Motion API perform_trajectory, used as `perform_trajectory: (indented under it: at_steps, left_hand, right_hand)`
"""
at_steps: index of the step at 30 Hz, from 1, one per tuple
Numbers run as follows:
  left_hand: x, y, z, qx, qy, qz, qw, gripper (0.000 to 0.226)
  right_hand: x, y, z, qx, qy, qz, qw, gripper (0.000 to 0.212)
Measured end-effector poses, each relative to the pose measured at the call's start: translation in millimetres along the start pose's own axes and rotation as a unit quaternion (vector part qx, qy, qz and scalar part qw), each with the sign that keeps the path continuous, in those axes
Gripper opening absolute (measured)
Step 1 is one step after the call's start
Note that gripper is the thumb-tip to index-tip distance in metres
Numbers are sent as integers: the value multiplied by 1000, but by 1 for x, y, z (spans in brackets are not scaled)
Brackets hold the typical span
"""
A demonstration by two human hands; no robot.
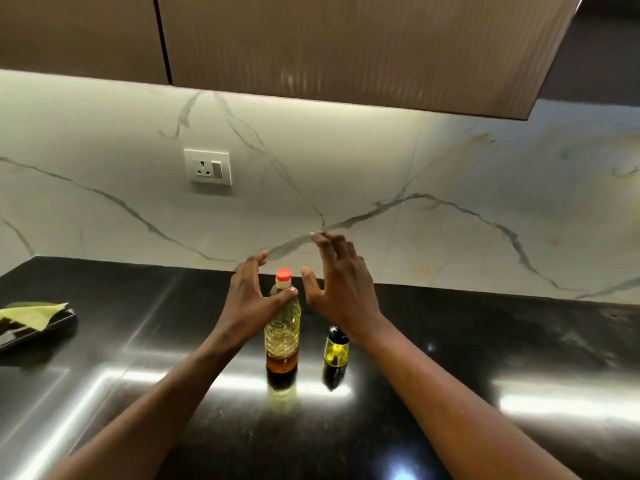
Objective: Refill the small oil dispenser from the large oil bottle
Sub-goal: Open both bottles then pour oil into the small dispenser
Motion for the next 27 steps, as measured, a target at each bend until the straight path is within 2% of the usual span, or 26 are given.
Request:
perform_trajectory:
  at_steps: [3,8,12,19,23,27]
  left_hand:
    - [2,19,-23,1,-11,-26,1000,87]
    - [8,36,-36,46,-5,-46,998,71]
    - [8,43,-41,83,-3,-64,994,64]
    - [-1,48,-54,106,-24,-52,993,58]
    - [-4,48,-55,95,-17,-52,994,56]
    - [-5,47,-56,93,-21,-56,994,56]
  right_hand:
    - [8,33,10,16,44,-71,996,50]
    - [6,70,19,2,100,-122,987,49]
    - [-6,83,19,-4,116,-109,987,49]
    - [-20,92,21,-13,122,-74,990,29]
    - [-27,93,21,-22,130,-101,986,24]
    - [-33,95,20,-22,125,-153,980,28]
Point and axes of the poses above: each hand's wrist, its own x-axis away from the middle knuckle, its own y-axis out of the palm, z = x × y, the point moved 6 cm from there along -x, towards the middle knuckle, and after that the axes turned 13 degrees about -x, right-handed, at the moved point
